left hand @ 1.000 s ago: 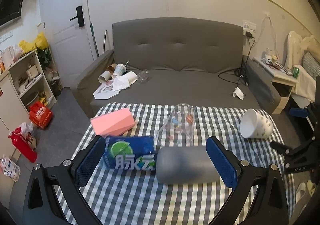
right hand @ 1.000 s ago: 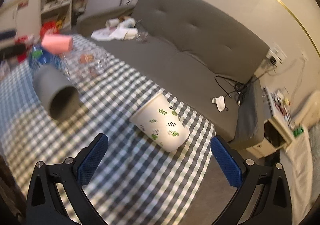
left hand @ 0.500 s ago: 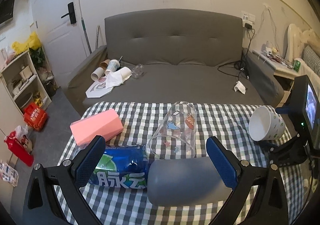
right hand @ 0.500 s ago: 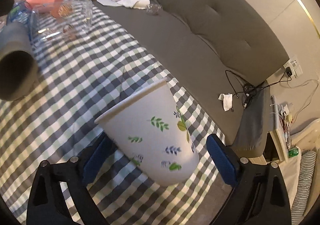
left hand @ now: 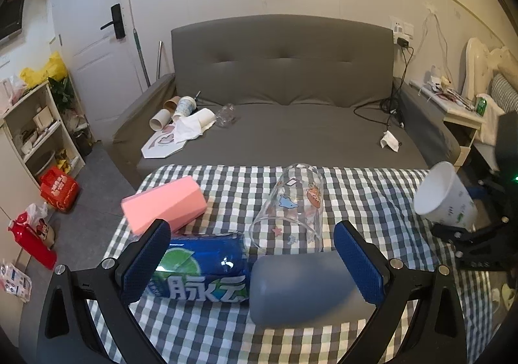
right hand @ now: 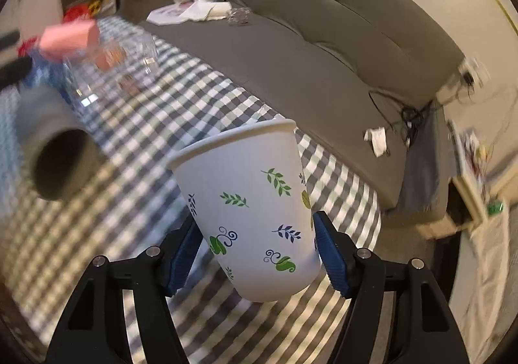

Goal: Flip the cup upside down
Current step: 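Reach the right gripper to the white leaf-print paper cup and grasp it, then lift the paper cup with the right gripper and bring it toward the left gripper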

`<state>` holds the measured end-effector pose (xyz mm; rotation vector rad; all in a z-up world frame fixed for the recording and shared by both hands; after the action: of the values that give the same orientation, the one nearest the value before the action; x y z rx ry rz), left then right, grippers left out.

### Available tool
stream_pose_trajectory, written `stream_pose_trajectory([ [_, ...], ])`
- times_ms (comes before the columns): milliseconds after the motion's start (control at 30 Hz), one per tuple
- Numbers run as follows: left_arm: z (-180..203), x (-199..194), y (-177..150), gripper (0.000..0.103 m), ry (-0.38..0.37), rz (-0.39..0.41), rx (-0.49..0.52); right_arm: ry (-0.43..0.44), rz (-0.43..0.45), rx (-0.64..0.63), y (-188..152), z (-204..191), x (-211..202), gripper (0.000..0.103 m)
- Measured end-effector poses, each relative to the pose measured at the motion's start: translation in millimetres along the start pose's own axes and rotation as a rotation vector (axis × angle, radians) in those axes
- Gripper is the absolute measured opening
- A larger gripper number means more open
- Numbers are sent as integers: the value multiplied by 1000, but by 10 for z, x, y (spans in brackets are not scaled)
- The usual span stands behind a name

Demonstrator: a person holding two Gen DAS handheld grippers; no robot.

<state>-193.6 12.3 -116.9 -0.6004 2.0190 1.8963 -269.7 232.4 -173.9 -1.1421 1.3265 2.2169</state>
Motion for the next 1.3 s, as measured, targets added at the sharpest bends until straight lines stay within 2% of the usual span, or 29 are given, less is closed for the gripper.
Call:
stream_pose_trajectory([
  [133, -66, -160, 15, 103, 11, 9, -5, 26, -14, 182, -119, -185, -322, 68],
  [333, -242, -352, -31, 103, 18, 13, -26, 80, -48, 483, -465, -746, -733, 68],
  [467, -397, -443, -131, 103, 32, -11, -45, 95, -73, 639, -621, -1176, -842, 68],
  [567, -555, -517, -188, 103, 58, -18, -50, 175, -117, 736, -717, -1606, -779, 68],
  [733, -732, -629, -261, 103, 54, -26, -67, 143, -146, 688, -699, -1897, -633, 67],
  [933, -798, -654, -287, 103, 55, -25, -44, 99, -136, 663, -579, -1949, -502, 65],
  [1067, -812, -667, -278, 103, 51, -20, -44, 113, -103, 654, -550, -1972, -525, 66],
  [1167, -816, -670, -275, 103, 53, -23, -47, 115, -47, 659, -504, -1845, -646, 93],
  [1300, -866, -732, -228, 103, 78, -21, -67, 161, 40, 659, -405, -1708, -916, 95],
])
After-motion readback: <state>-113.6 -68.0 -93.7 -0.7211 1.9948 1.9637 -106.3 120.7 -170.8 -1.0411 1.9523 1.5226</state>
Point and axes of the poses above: each gripper's, at about its wrist camera, not at the fingertips, and x roughly the way its jaws point, z to its right, y to its top, the point moved 10 cm from there along x, roughly the way its jaws point, and after that the axes turned 12 degrees about z, right-handed, at the moved point
